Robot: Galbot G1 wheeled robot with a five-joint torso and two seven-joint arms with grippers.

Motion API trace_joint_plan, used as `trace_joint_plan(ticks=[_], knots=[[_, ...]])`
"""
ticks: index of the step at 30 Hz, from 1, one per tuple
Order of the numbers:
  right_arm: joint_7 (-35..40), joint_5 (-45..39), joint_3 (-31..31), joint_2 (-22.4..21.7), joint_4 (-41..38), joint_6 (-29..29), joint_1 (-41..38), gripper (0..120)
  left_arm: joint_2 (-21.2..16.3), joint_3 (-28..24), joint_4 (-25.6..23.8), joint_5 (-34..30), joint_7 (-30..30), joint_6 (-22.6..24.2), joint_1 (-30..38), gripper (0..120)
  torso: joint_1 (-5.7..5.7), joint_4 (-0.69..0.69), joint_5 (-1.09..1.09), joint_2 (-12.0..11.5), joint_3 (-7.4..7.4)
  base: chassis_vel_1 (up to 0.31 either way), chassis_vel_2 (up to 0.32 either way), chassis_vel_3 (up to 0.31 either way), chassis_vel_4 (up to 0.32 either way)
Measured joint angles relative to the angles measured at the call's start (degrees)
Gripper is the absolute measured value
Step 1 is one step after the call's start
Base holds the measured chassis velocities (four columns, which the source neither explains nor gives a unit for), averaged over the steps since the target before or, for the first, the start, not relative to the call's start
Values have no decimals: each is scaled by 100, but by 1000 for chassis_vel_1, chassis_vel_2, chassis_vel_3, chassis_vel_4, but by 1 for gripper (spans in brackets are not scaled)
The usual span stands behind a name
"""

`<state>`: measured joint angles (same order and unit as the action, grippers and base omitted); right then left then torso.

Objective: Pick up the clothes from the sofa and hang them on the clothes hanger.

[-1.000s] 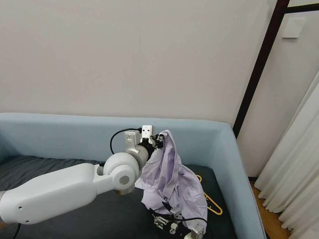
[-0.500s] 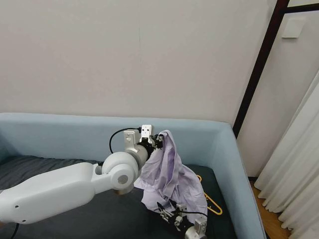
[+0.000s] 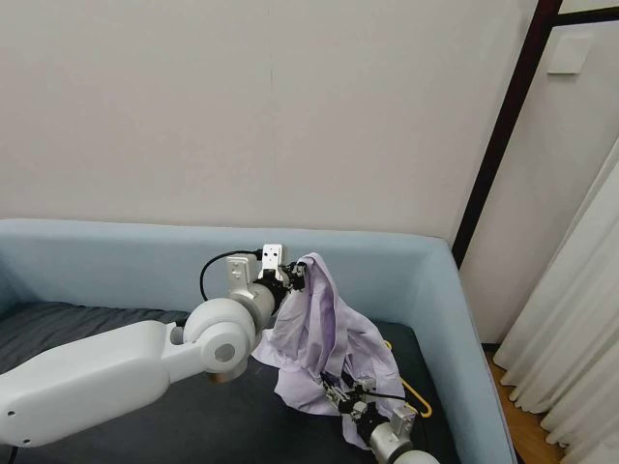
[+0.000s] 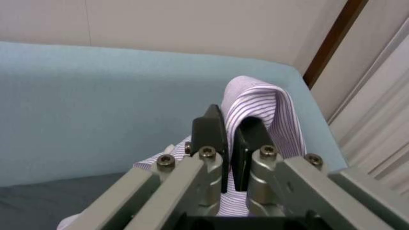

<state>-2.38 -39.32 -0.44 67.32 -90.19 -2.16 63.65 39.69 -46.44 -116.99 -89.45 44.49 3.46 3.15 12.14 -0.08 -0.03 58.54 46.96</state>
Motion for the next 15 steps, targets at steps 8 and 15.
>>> trace_joint_plan(ticks=[8,15], knots=[[-32,55,-32,-36,-97,-26,53,12,82,-45,72,43,18,28,4,0,0,1,0,0,0,0,0,0,0],[-194,17,-64,-82,-198,-137,72,0,203,-27,180,175,29,15,-106,0,0,1,0,0,0,0,0,0,0]])
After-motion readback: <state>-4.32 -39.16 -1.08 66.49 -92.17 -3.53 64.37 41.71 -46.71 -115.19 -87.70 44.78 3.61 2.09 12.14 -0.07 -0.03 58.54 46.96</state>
